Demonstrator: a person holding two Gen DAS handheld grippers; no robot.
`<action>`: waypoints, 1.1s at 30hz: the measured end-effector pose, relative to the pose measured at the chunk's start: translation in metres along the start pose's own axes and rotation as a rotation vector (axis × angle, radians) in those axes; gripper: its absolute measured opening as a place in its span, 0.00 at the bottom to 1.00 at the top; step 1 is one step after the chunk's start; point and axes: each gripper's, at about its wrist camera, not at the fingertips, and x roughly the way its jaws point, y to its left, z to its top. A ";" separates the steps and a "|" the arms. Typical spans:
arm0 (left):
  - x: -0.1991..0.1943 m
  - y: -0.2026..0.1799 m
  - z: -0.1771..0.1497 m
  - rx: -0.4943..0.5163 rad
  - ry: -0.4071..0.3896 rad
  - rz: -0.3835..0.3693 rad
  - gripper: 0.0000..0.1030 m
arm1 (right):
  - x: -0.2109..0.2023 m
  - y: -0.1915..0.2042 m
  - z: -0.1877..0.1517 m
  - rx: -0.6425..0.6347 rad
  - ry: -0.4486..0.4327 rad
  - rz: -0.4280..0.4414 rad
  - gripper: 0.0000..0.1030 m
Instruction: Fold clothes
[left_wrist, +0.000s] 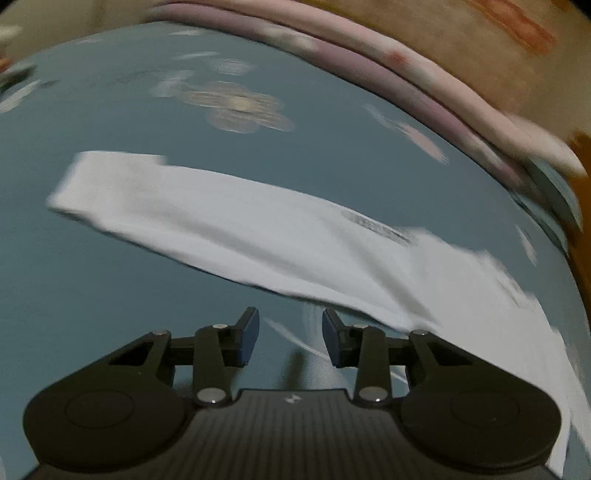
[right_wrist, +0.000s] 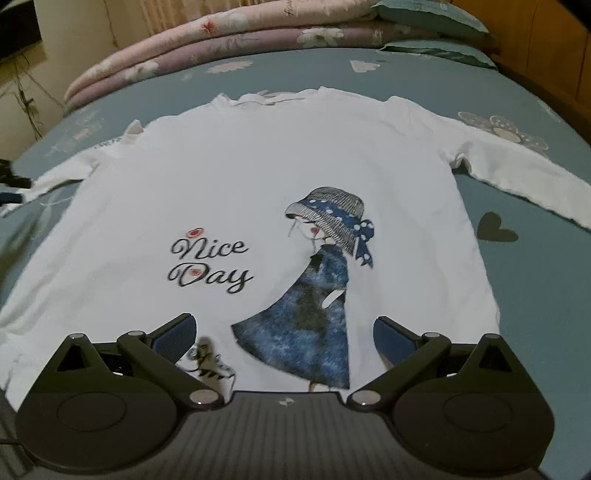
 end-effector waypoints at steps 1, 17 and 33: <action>0.000 0.016 0.005 -0.050 -0.015 0.011 0.34 | 0.001 0.001 0.003 0.000 0.001 -0.003 1.00; 0.036 0.149 0.025 -0.561 -0.213 -0.110 0.34 | 0.010 0.035 0.026 -0.035 0.007 -0.033 1.00; 0.007 0.125 0.025 -0.366 -0.284 0.099 0.07 | 0.001 0.065 0.033 -0.173 -0.012 -0.090 1.00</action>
